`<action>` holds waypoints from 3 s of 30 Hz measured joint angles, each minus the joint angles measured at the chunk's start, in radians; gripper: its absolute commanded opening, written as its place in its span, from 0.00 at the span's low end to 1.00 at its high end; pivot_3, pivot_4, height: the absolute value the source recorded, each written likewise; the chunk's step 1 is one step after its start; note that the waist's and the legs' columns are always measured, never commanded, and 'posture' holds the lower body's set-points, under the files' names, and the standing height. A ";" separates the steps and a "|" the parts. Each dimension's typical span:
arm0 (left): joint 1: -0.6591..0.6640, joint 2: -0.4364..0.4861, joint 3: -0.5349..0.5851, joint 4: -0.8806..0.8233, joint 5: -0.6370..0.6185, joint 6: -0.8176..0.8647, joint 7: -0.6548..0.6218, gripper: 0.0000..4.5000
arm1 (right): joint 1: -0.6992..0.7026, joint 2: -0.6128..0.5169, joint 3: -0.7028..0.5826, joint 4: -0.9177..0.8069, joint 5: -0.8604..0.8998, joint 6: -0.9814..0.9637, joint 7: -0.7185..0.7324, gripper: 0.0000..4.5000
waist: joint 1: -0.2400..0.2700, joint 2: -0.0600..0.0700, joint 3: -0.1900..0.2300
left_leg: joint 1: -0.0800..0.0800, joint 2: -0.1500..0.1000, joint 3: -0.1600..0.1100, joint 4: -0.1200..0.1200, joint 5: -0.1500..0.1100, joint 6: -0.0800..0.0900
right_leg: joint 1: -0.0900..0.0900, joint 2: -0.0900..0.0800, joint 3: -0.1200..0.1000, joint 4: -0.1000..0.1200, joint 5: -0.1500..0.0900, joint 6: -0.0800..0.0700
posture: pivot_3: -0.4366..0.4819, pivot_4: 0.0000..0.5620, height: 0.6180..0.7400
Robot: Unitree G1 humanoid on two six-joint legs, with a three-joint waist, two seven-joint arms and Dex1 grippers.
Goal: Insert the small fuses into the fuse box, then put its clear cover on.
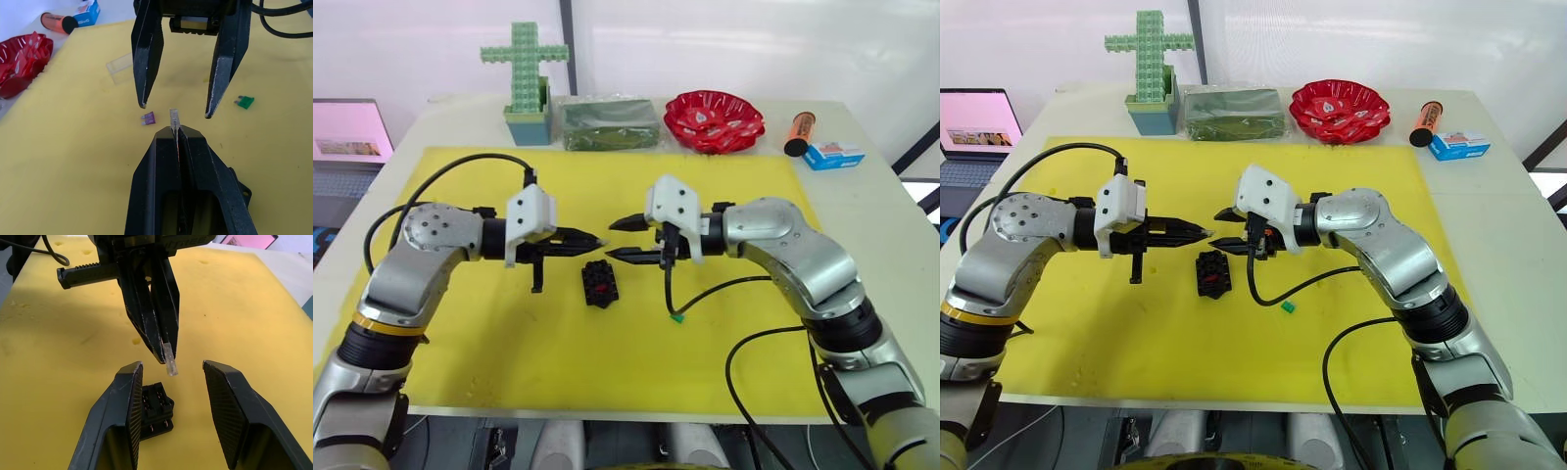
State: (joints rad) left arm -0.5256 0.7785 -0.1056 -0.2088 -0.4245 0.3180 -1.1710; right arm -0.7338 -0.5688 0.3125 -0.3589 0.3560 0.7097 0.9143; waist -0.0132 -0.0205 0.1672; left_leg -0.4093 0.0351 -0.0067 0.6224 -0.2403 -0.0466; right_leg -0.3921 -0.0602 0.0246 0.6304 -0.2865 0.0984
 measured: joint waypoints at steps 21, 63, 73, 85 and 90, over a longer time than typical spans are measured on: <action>0.025 -0.004 0.004 -0.011 0.000 -0.024 -0.015 0.00 | 0.000 0.005 0.023 0.011 -0.017 -0.020 0.030 0.00 | 0.000 0.000 0.000 | 0.000 0.000 -0.001 0.006 0.000 0.000 | 0.002 0.000 0.000 0.002 0.000 0.000 | 0.48 0.27 1.00; 0.676 -0.401 0.119 -0.097 0.084 -0.329 0.372 0.99 | -0.187 0.061 0.230 0.147 -0.156 0.079 0.148 0.00 | -0.001 0.000 -0.001 | 0.002 0.008 0.002 0.008 0.000 0.000 | 0.003 0.005 0.000 0.003 0.003 -0.004 | 0.48 0.27 1.00; 0.646 -0.447 0.063 -0.086 0.142 -0.330 0.464 0.99 | -0.189 0.051 0.271 0.169 -0.186 0.089 0.192 0.00 | 0.000 0.000 -0.002 | 0.002 0.008 0.002 0.009 0.000 0.000 | 0.003 0.006 0.000 0.003 0.003 -0.005 | 0.48 0.27 1.00; 0.662 -0.444 0.059 -0.076 0.139 -0.342 0.476 0.99 | -0.189 0.055 0.289 0.208 -0.231 0.040 0.209 0.00 | -0.001 0.000 -0.002 | 0.002 0.008 0.002 0.009 0.000 0.000 | 0.003 0.006 0.000 0.003 0.003 -0.005 | 0.48 0.27 1.00; 0.663 -0.444 0.059 -0.064 0.139 -0.347 0.476 0.99 | -0.189 0.063 0.301 0.212 -0.237 0.035 0.216 0.00 | 0.000 0.000 -0.002 | 0.002 0.008 0.002 0.009 0.000 0.000 | 0.003 0.006 0.000 0.003 0.003 -0.005 | 0.48 0.27 1.00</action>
State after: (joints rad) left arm 0.1372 0.3342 -0.0469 -0.2729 -0.2860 -0.0294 -0.6954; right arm -0.9232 -0.5059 0.6132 -0.1474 0.1193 0.7445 1.1300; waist -0.0135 -0.0206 0.1657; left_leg -0.4070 0.0434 -0.0046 0.6312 -0.2400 -0.0469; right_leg -0.3890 -0.0546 0.0248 0.6330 -0.2833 0.0936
